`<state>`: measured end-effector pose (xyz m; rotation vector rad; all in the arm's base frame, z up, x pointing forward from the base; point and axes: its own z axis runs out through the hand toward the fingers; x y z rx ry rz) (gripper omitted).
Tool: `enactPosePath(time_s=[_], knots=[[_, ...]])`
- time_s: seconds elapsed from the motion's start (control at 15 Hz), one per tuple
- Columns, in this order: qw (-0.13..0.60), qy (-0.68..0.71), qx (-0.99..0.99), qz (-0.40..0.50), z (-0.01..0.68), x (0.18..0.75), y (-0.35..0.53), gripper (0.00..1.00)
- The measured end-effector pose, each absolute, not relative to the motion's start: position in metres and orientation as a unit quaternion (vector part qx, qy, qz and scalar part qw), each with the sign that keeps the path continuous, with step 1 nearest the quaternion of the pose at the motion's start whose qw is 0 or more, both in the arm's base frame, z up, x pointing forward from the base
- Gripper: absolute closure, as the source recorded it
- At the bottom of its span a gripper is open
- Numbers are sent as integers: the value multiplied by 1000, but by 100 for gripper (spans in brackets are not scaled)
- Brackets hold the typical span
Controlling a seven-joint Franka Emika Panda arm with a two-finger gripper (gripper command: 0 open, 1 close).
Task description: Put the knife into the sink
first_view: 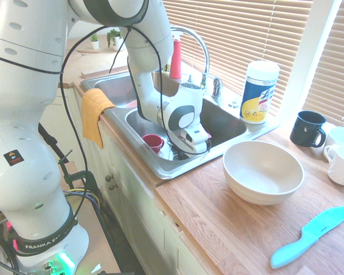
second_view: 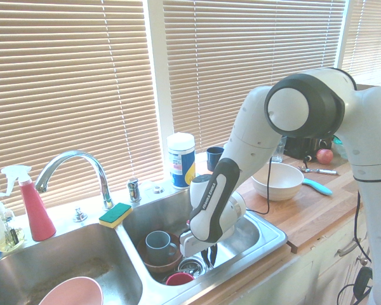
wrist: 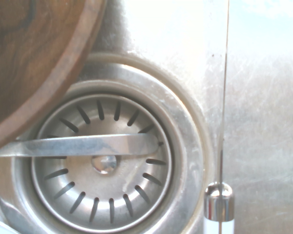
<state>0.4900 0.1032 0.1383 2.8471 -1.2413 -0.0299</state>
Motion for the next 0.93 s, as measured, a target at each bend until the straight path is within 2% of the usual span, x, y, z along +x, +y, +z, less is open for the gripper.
enactPosePath(time_s=[0.4, 0.93], knots=[[10, -396, 918, -1, 149, 473, 106, 0], [-43, -387, 917, 88, 310, 453, 107, 0]])
